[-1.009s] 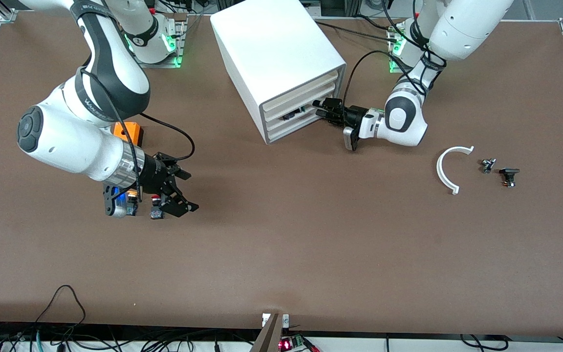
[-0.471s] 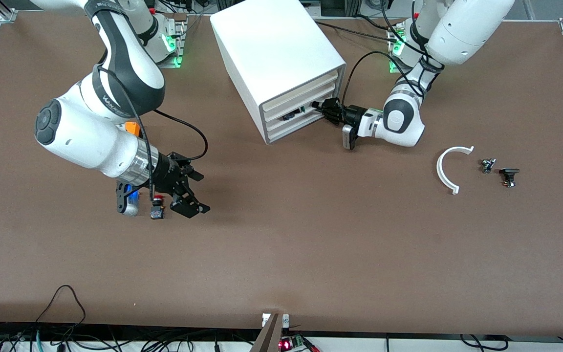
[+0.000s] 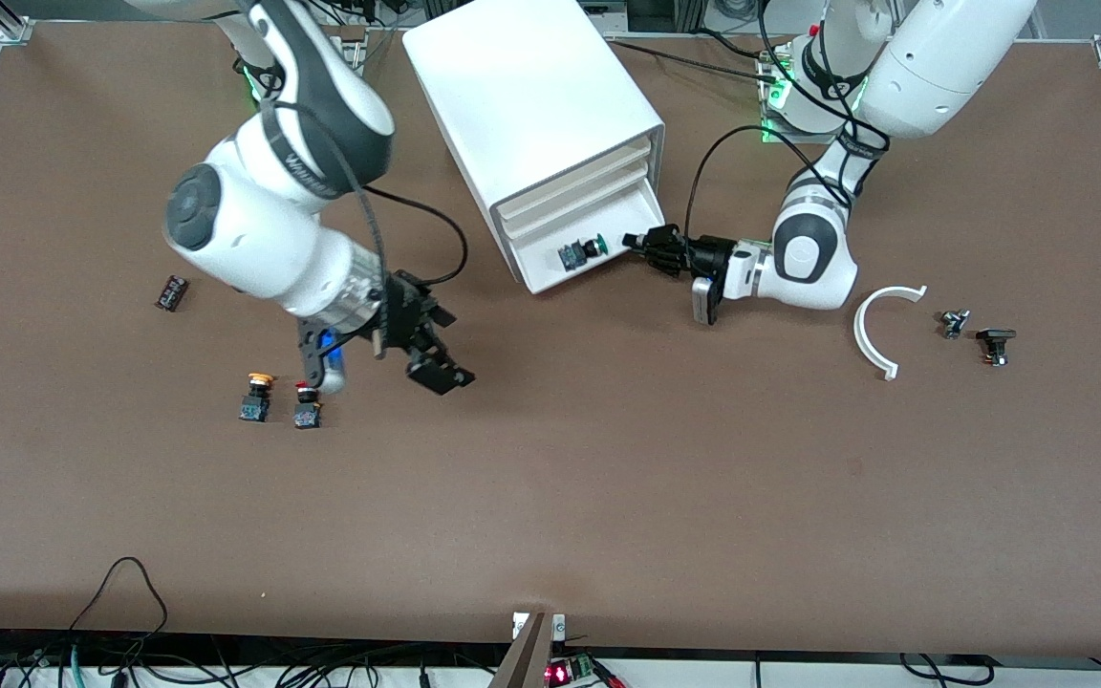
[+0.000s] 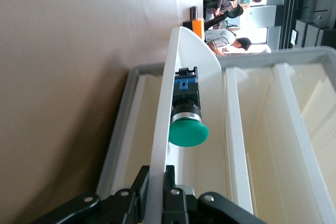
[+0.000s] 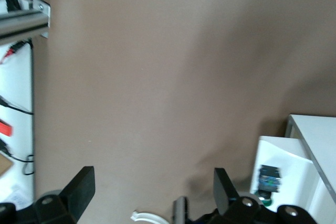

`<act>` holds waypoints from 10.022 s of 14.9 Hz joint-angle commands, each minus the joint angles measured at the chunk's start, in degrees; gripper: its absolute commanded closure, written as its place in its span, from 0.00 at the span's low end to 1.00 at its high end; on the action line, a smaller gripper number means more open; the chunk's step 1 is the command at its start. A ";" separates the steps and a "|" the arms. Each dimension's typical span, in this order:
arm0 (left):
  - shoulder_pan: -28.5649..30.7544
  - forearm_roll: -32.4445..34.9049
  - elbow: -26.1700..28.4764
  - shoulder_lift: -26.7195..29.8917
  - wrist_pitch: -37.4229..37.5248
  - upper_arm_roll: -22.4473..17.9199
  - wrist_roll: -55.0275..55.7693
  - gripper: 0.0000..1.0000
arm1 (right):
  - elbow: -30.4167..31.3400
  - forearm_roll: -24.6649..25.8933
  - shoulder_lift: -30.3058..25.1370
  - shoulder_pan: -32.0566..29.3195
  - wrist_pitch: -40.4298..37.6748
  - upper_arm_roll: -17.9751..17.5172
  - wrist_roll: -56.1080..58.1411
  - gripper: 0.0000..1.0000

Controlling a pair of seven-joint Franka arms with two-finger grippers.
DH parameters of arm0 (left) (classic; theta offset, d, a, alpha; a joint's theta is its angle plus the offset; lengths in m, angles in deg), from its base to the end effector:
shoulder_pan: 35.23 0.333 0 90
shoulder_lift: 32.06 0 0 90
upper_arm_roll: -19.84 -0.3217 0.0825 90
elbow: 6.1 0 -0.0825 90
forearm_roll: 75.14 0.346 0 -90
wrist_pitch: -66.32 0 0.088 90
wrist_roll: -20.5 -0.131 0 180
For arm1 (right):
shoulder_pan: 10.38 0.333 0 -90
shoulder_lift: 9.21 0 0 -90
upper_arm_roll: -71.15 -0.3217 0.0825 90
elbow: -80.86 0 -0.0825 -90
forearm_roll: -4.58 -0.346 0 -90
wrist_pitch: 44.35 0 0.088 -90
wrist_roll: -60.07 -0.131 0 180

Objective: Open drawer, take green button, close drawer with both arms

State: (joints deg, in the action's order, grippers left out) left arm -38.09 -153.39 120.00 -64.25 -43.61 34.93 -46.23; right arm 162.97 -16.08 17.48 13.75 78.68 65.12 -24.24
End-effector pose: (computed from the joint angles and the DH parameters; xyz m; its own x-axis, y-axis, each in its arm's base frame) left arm 0.4291 -0.2406 0.1669 0.9468 -0.3213 0.0210 -0.1018 -0.2368 0.9662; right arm 0.5931 0.3546 0.4508 0.4452 -0.8217 -0.3558 -0.8931 -0.3792 -0.2419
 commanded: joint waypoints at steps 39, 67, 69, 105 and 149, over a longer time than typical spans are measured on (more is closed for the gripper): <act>6.03 57.13 -42.51 5.74 34.16 -2.78 65.05 0.00 | -9.51 20.22 16.30 20.26 2.75 0.58 -28.81 1.00; -11.03 77.19 -20.38 5.55 -19.96 -3.31 117.76 0.07 | 11.39 19.25 7.14 -12.62 8.15 1.28 77.89 1.00; -12.17 77.19 -19.50 5.74 -20.32 -3.22 119.37 0.07 | 13.51 19.25 8.72 -12.79 13.53 1.28 78.25 1.00; -17.45 79.39 -10.09 7.49 -18.31 12.68 140.38 0.01 | 12.99 20.66 -21.75 -16.83 -16.40 4.54 66.56 0.00; 3.82 80.27 -30.91 30.18 12.90 -8.40 64.09 0.00 | 20.90 18.37 -35.66 -27.38 -25.39 -2.94 74.21 0.00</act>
State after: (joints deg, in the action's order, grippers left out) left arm -34.01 -72.90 90.88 -32.67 -30.50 26.99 19.97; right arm 185.31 2.60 -18.76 -12.77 54.60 62.97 49.48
